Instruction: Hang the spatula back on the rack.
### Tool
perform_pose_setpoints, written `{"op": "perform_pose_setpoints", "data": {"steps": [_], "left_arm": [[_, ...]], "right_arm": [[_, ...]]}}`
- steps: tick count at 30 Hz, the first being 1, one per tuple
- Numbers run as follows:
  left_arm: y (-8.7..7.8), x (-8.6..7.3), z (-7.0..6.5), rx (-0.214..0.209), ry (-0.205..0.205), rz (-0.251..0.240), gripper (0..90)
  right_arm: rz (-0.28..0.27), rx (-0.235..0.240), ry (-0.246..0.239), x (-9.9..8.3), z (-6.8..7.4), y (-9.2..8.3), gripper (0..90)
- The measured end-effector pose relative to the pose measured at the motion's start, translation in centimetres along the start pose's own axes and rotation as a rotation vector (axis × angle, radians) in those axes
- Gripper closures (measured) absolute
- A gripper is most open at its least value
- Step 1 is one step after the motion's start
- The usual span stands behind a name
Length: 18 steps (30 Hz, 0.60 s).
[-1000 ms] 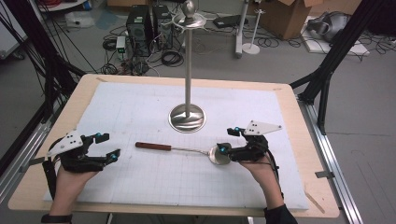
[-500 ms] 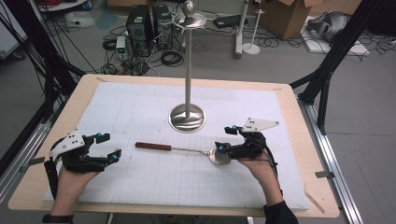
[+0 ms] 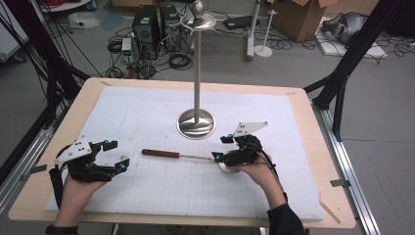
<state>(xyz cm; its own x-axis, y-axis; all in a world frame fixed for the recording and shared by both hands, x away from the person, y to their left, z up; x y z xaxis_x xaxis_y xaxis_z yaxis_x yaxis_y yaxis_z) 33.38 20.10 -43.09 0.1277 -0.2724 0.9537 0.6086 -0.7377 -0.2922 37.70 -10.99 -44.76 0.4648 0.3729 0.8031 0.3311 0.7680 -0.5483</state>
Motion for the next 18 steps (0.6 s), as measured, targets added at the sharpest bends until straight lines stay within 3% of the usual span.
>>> {"op": "perform_pose_setpoints", "data": {"steps": [11, 18], "left_arm": [[-0.1, -0.3, 0.1, 0.009, -0.002, 0.013, 15.8], [-0.2, -0.2, 0.0, 0.008, -0.001, 0.016, 15.7]], "right_arm": [[0.102, 0.015, -0.032, -0.4, 0.5, 2.5, 32.7], [0.204, 0.034, -0.050, -1.1, 0.9, 4.1, 39.2]]}}
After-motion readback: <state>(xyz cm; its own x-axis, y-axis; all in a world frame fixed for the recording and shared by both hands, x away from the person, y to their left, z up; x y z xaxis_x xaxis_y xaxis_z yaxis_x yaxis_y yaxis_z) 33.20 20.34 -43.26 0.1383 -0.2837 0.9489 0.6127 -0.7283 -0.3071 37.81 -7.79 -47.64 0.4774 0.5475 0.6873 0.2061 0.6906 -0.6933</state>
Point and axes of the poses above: each handheld gripper's, and its own axes: y roughly forward along the jaws, x roughly out of its top, z roughly to its left, the point moved 10 cm from there along y, roughly forward along the jaws, and after that the axes turned 9 degrees about y, right-handed, at the moved point
